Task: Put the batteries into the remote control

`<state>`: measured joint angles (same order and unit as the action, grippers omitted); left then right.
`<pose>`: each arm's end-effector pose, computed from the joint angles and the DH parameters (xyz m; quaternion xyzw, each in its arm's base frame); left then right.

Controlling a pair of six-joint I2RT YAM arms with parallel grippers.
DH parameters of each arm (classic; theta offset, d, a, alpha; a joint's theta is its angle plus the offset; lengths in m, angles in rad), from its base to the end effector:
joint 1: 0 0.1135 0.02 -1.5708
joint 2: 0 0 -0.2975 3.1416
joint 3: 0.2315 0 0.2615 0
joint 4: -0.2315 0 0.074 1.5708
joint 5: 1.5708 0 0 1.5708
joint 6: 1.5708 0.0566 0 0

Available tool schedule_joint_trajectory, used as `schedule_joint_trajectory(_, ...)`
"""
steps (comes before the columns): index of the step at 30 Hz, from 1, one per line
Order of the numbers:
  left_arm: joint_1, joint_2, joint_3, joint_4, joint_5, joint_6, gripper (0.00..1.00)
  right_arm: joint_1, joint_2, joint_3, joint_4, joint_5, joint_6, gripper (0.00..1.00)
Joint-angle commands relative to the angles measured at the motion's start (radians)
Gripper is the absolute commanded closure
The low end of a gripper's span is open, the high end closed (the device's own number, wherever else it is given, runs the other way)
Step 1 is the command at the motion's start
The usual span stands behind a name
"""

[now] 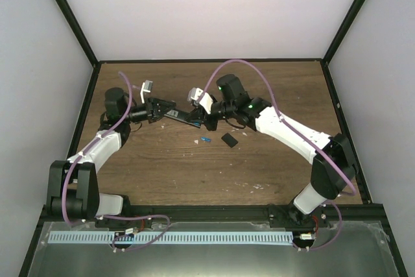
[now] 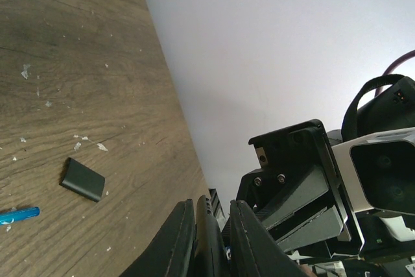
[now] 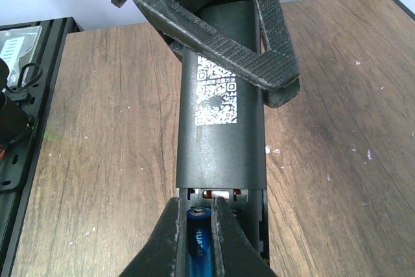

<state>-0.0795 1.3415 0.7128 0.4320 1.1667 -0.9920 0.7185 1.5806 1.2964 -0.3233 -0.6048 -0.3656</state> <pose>0.2829 -0.0747 0.2832 0.0293 0.7332 -0.6364 0.2378 0.2672 0.2764 0.3284 -0.5546 0.6536 0.3375 0.3890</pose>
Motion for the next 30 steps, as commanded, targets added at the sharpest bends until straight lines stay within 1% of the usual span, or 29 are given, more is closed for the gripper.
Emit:
schedule_joint_trajectory(1,-0.003,-0.013,0.023,0.03,-0.003,0.003,1.0,0.0,0.018,0.04,-0.059,0.018,-0.019,0.97)
schedule_joint_trajectory(13,-0.003,-0.016,0.025,0.03,-0.006,0.003,1.0,-0.001,-0.002,0.036,-0.019,0.05,-0.012,0.91)
schedule_joint_trajectory(24,-0.003,-0.015,0.025,0.028,-0.006,0.003,1.0,-0.001,-0.044,0.033,0.021,0.077,-0.019,0.73)
schedule_joint_trajectory(30,-0.003,-0.016,0.022,0.025,-0.011,0.01,1.0,0.0,-0.063,0.038,0.045,0.083,-0.003,0.66)
